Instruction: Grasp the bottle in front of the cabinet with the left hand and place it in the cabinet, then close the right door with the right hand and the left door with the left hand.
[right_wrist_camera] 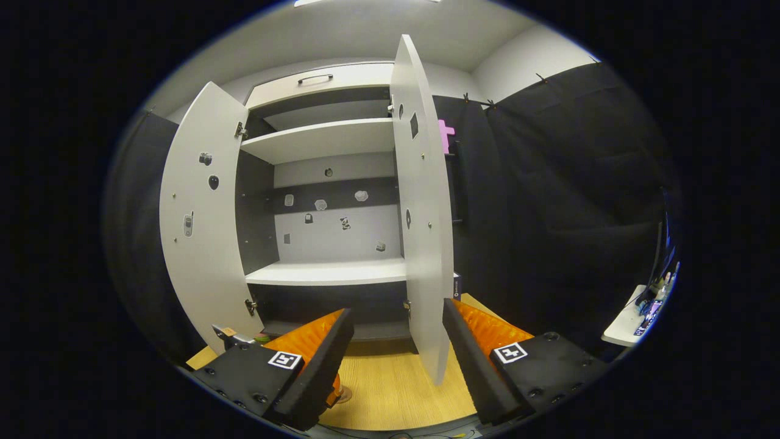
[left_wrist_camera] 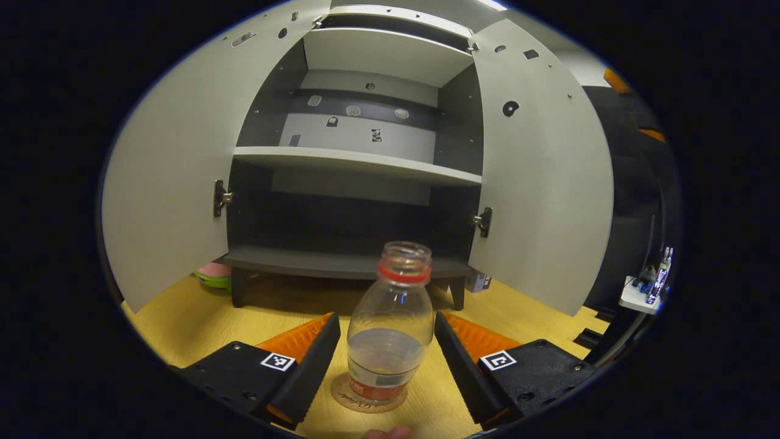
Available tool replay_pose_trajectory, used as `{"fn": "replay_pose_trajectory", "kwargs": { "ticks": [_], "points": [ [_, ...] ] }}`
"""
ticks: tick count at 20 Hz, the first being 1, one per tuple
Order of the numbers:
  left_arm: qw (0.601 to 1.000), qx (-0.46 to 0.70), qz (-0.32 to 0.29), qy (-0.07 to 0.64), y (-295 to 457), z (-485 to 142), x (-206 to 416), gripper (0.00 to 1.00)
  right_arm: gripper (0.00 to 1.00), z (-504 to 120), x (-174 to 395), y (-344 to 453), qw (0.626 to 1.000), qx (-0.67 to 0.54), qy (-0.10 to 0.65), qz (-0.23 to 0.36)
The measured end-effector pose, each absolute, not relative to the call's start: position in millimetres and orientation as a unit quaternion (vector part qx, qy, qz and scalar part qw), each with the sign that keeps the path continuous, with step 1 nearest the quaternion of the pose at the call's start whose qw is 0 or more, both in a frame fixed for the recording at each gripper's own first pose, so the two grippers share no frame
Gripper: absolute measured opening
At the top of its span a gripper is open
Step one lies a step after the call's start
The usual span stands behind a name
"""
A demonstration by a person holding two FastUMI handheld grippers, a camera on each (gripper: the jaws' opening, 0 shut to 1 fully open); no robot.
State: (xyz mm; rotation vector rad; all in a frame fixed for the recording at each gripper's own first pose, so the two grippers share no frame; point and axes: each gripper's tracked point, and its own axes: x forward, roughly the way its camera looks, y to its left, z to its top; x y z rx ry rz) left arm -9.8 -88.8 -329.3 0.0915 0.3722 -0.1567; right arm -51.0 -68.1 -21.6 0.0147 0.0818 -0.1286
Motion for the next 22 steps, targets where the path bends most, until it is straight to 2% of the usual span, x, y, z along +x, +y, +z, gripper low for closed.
{"fn": "replay_pose_trajectory", "kwargs": {
  "ticks": [3,7,8,10,15,19,22],
  "points": [
    [0.973,0.062,-0.084,0.207,-87.0,-356.7,-18.4,0.95,0.98,-24.6,-51.5,-66.2,0.997,0.004,0.046,-0.061],
    [0.974,0.065,-0.076,0.204,-83.1,-357.1,-25.5,0.91,0.98,-27.6,-53.8,-67.9,0.997,0.004,0.051,-0.062],
    [0.973,0.068,-0.073,0.207,-81.0,-357.5,-24.2,0.74,0.98,-29.3,-54.2,-67.8,0.997,0.005,0.054,-0.062],
    [0.968,0.062,-0.083,0.228,-82.9,-351.6,-30.7,0.69,0.98,-31.8,-56.1,-67.5,0.997,0.008,0.056,-0.061],
    [0.972,0.035,-0.110,0.203,-89.1,-262.1,-37.4,0.69,0.98,-40.5,-55.9,-69.0,0.996,0.023,0.059,-0.062],
    [0.974,-0.005,-0.157,0.164,-103.7,-169.1,-32.5,0.68,0.98,-51.2,-52.0,-67.3,0.996,0.027,0.063,-0.049],
    [0.982,-0.015,-0.146,0.120,-98.9,-91.9,-8.0,0.68,0.98,-50.4,-49.6,-77.3,0.997,0.022,0.052,-0.057]
  ]
}}
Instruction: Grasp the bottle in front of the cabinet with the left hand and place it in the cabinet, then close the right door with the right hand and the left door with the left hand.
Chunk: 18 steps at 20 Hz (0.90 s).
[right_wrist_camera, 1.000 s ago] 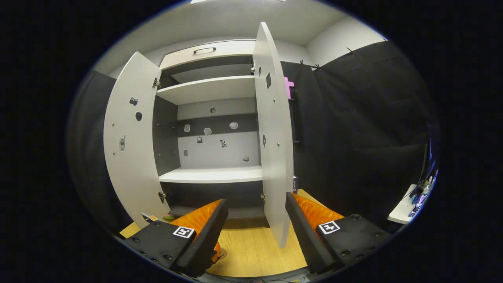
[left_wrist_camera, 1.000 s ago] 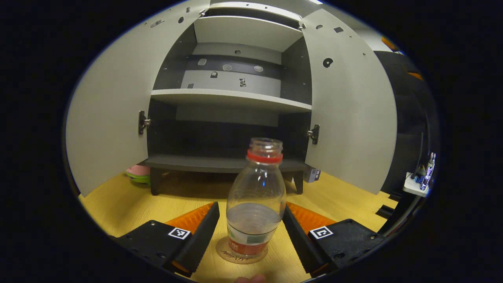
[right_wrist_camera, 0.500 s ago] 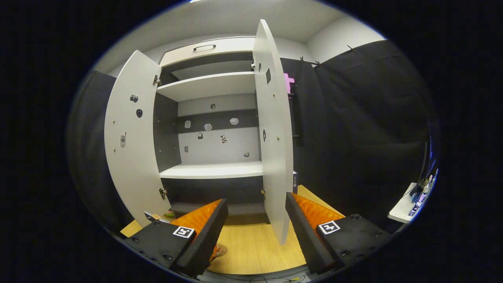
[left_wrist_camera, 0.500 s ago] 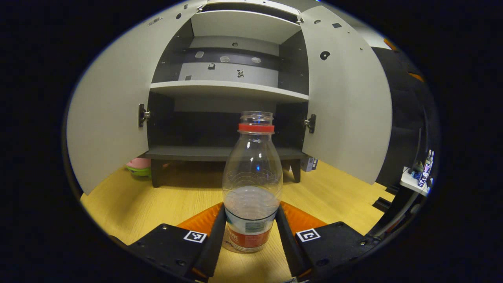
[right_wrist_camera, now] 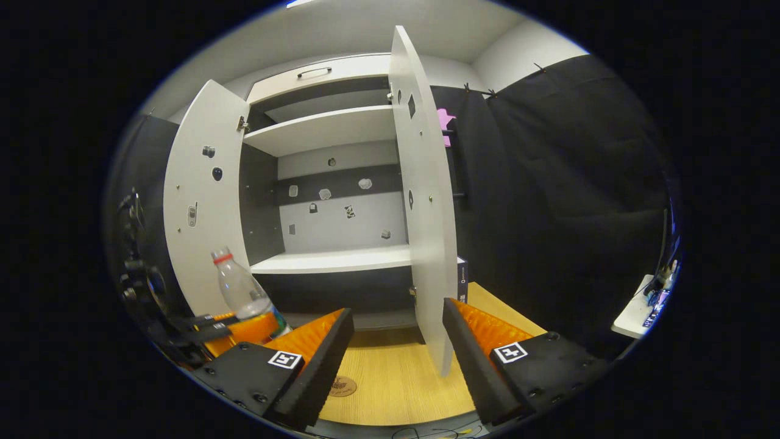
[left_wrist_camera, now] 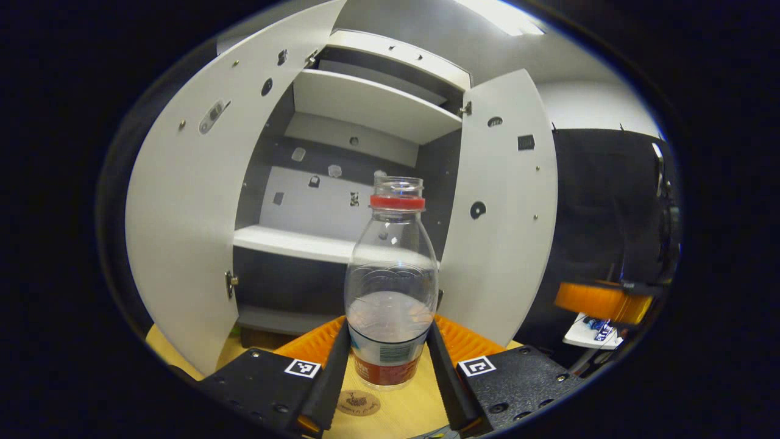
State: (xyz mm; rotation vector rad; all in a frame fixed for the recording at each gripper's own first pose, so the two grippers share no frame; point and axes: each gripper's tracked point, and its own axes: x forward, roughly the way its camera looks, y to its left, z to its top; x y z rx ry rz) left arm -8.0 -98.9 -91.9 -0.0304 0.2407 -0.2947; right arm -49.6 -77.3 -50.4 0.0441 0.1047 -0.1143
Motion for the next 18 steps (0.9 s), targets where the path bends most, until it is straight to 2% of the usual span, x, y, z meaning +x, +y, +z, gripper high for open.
{"fn": "replay_pose_trajectory", "kwargs": {
  "ticks": [5,8,12,18],
  "points": [
    [0.986,-0.001,-0.134,0.094,-104.4,-4.8,58.0,0.68,0.98,-43.5,-52.0,-96.1,0.995,0.030,0.045,-0.082],
    [0.989,0.027,-0.121,0.076,-109.1,13.9,112.9,0.69,0.98,-49.7,-58.3,-105.0,0.994,0.026,0.055,-0.096],
    [0.984,-0.003,-0.136,0.115,-128.0,3.1,191.6,0.69,0.98,-56.0,-73.5,-117.9,0.990,0.015,0.050,-0.128],
    [0.977,0.077,-0.103,0.168,-120.5,-53.5,302.6,0.70,0.98,-69.7,-95.2,-138.4,0.980,0.006,0.062,-0.187]
  ]
}}
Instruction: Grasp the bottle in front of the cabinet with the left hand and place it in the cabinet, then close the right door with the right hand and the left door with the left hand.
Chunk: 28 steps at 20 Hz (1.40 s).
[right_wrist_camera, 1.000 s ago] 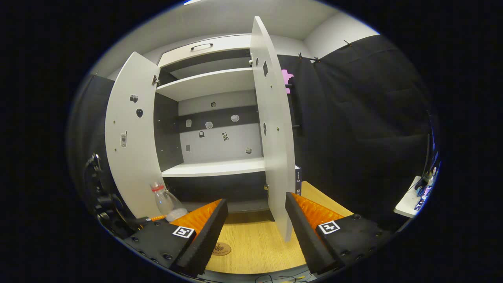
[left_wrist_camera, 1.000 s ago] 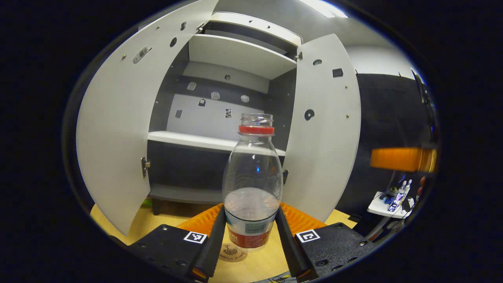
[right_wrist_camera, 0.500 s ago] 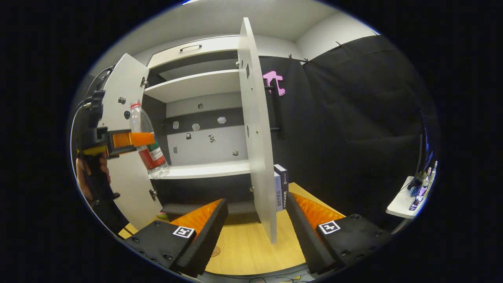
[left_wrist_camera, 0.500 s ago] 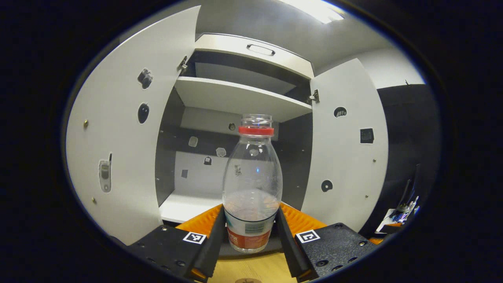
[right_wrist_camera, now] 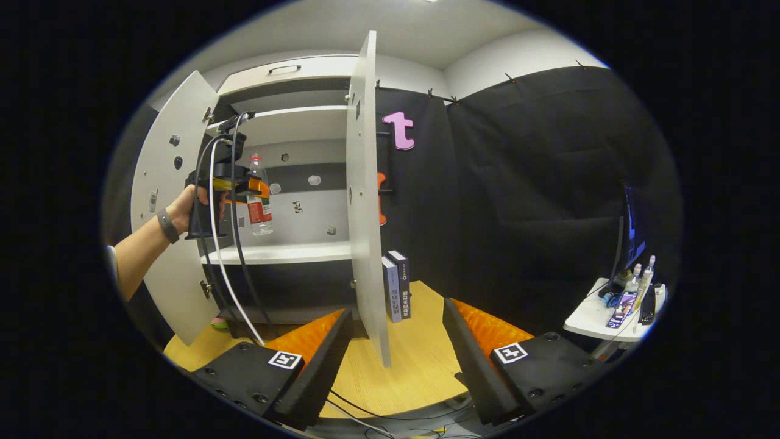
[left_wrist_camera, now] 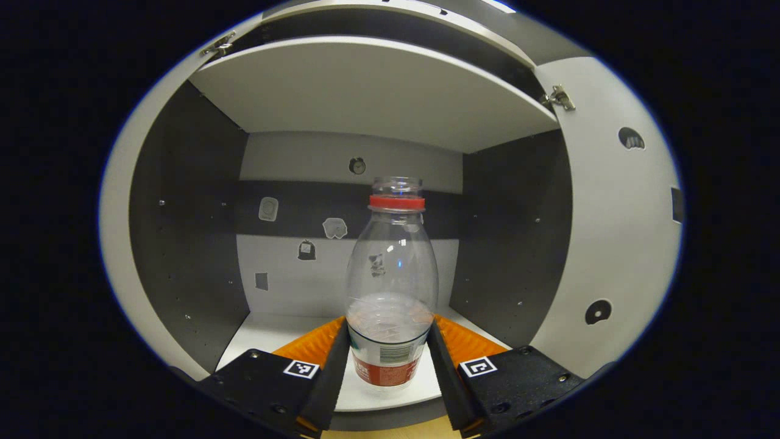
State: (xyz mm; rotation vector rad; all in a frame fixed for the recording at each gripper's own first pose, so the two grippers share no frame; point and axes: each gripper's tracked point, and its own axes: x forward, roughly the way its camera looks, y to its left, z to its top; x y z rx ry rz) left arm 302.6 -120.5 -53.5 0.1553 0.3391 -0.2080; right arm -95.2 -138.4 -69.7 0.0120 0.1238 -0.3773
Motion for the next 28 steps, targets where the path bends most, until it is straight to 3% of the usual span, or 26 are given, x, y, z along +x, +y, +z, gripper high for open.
{"fn": "replay_pose_trajectory", "kwargs": {
  "ticks": [8,17,23,28],
  "points": [
    [0.961,0.095,-0.078,0.249,-119.0,-121.9,335.5,0.70,0.98,-74.1,-106.1,-159.4,0.966,0.018,0.059,-0.250],
    [0.968,0.076,-0.084,0.224,-115.1,-119.6,343.0,0.76,1.00,-80.5,-103.2,-156.3,0.964,0.035,0.063,-0.257],
    [0.973,0.062,-0.087,0.205,-109.0,-112.2,342.7,0.95,0.98,-78.9,-99.5,-152.8,0.966,0.036,0.062,-0.247],
    [0.981,0.063,-0.095,0.158,-115.1,-79.8,335.9,0.95,0.98,-76.8,-99.4,-153.4,0.969,0.032,0.057,-0.240]
  ]
}}
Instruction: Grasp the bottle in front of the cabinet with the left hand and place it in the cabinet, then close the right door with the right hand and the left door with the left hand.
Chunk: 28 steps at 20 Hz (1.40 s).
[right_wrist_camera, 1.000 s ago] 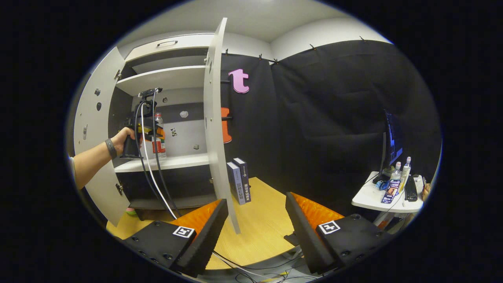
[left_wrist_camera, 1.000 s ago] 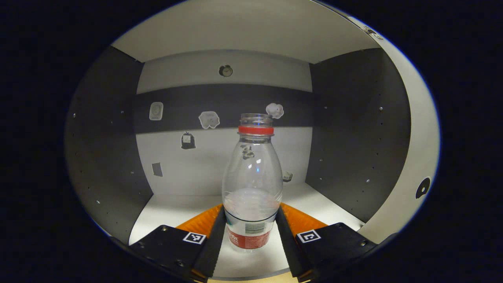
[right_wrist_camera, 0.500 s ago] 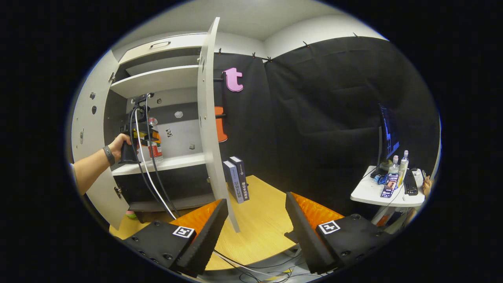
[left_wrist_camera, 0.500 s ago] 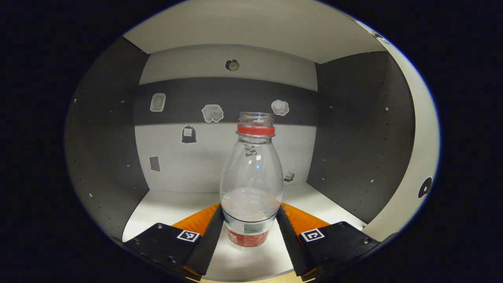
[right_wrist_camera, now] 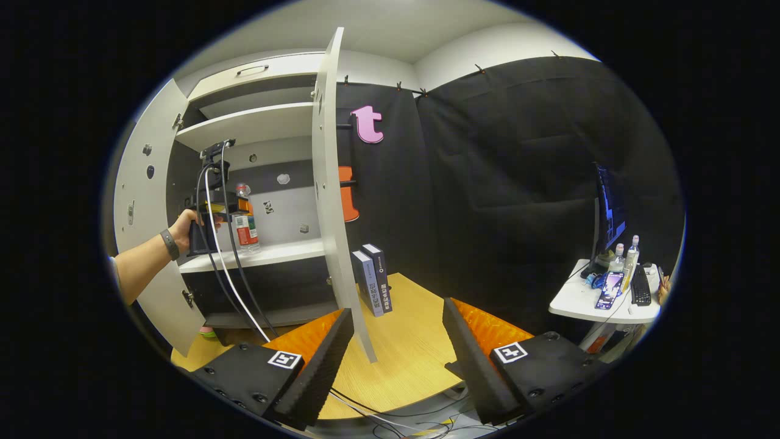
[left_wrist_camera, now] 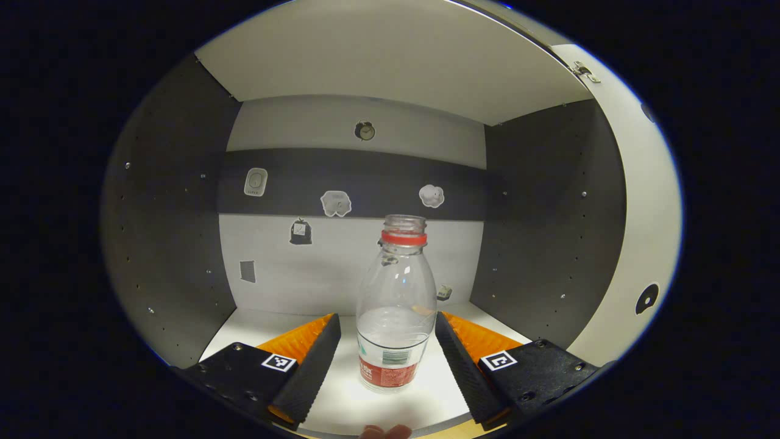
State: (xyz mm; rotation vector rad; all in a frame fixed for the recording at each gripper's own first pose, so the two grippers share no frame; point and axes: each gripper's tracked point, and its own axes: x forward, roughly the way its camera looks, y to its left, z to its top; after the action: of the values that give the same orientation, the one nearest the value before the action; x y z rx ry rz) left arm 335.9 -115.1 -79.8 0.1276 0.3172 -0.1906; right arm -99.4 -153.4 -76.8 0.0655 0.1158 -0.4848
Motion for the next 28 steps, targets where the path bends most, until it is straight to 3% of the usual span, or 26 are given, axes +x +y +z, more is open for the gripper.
{"fn": "replay_pose_trajectory", "kwargs": {
  "ticks": [8,17,23,28],
  "points": [
    [0.992,0.021,-0.092,0.079,-113.5,-13.3,289.4,0.95,0.98,-72.9,-89.9,-154.7,0.975,0.028,0.061,-0.213],
    [0.997,0.010,-0.072,0.015,-102.5,59.2,169.1,0.94,0.98,-48.4,-58.3,-151.4,0.991,0.030,0.042,-0.125],
    [0.999,0.039,-0.030,-0.012,-88.7,76.6,82.8,0.94,0.98,-31.2,-47.4,-145.9,0.998,0.031,0.029,-0.057],
    [1.000,0.021,0.019,0.005,-65.1,52.9,15.6,0.95,0.98,-23.4,-45.6,-139.9,0.999,0.024,0.020,-0.019]
  ]
}}
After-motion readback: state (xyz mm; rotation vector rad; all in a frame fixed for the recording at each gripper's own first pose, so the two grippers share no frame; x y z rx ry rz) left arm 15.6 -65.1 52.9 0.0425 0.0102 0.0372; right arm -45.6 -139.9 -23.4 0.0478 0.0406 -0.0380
